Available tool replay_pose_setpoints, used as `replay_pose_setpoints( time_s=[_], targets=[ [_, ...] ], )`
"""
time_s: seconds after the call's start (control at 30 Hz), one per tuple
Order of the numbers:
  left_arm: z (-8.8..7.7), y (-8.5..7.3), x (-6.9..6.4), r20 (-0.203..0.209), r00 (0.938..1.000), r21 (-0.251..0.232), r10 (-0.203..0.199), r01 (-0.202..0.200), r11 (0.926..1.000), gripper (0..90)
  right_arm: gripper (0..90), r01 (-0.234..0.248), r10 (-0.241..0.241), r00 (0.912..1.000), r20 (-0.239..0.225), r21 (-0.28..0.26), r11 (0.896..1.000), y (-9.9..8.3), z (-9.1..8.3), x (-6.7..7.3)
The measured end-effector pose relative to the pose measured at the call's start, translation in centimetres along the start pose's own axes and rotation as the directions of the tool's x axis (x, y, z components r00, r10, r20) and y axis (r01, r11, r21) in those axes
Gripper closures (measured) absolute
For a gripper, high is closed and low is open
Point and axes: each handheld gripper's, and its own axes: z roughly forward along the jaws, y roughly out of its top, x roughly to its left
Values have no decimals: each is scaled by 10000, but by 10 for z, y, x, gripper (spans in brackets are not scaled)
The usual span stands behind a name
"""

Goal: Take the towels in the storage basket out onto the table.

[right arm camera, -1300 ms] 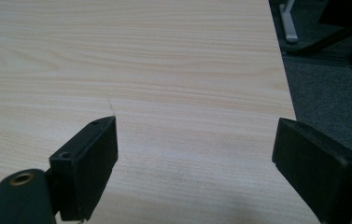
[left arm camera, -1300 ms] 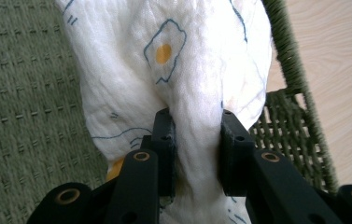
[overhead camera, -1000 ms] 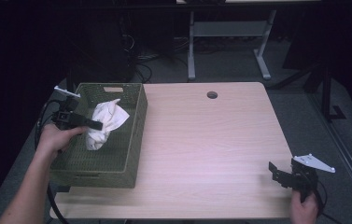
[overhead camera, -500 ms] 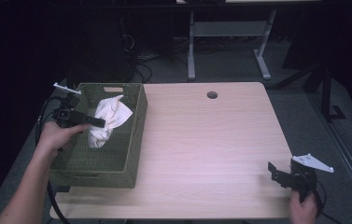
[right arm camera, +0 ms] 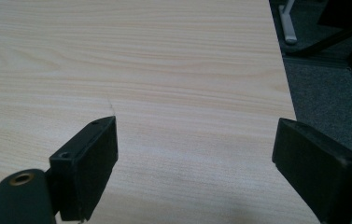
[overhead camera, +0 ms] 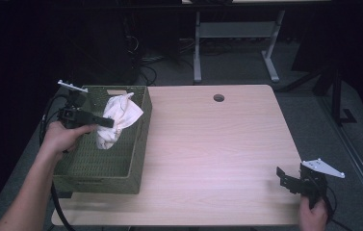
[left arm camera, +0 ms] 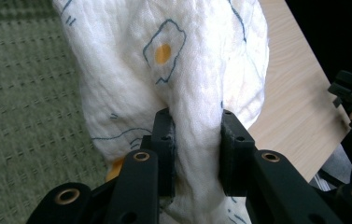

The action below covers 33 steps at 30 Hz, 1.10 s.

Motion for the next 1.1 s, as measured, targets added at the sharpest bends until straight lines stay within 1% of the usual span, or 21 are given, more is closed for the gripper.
replay_pose_setpoints(
  time_s=[0.07, 0.2, 0.23, 0.3, 0.57, 0.63, 0.7, 0.83, 0.87, 1.0, 1.07, 1.1],
  targets=[
    [1, 3, -5, 24, 9999, 50, 129, -129, 9999, 709, 139, -7, 7, 10000, -17, -4, 10000, 0, 0, 0],
    [4, 5, -9, 99, 9998, 48, 167, -167, 9998, 709, 139, -20, 20, 10000, -22, -16, 10000, 0, -1, 0],
    [4, 6, -9, 121, 9997, 90, 230, -231, 9997, 708, 139, -32, 32, 10000, -18, -17, 10000, 0, -1, 0],
    [7, 6, -11, 135, 9997, 67, 190, -191, 9998, 708, 139, -32, 32, 10000, -12, -20, 10000, 0, 0, 0],
    [9, 12, -19, 271, 9993, 18, 254, -255, 9997, 708, 139, 0, 0, 10000, -25, -4, 10000, 0, 0, 0],
    [12, 15, -23, 336, 9985, 87, 424, -427, 9991, 707, 139, 18, -18, 10000, -6, 11, 10000, -1, 0, 0],
    [14, 15, -25, 361, 9984, 71, 428, -431, 9990, 707, 139, 15, -15, 10000, -7, 11, 10000, -1, 0, 1],
    [22, 19, -35, 533, 9965, 142, 641, -649, 9978, 707, 139, 9, -9, 10000, -10, 10, 10000, -1, 0, 0],
    [22, 19, -35, 533, 9965, 142, 641, -649, 9978, 707, 139, 9, -9, 10000, -10, 10, 10000, -1, 0, 0],
    [29, 22, -43, 670, 9947, 177, 777, -791, 9967, 707, 139, -29, 29, 10000, -41, -22, 10000, -1, -1, 0],
    [33, 24, -48, 741, 9942, 106, 786, -796, 9968, 707, 139, -15, 15, 10000, -40, -25, 10000, -1, -1, 0],
    [37, 25, -52, 789, 9929, 129, 885, -898, 9959, 707, 139, -21, 21, 10000, -51, -38, 10000, -1, -1, -1]
  ],
)
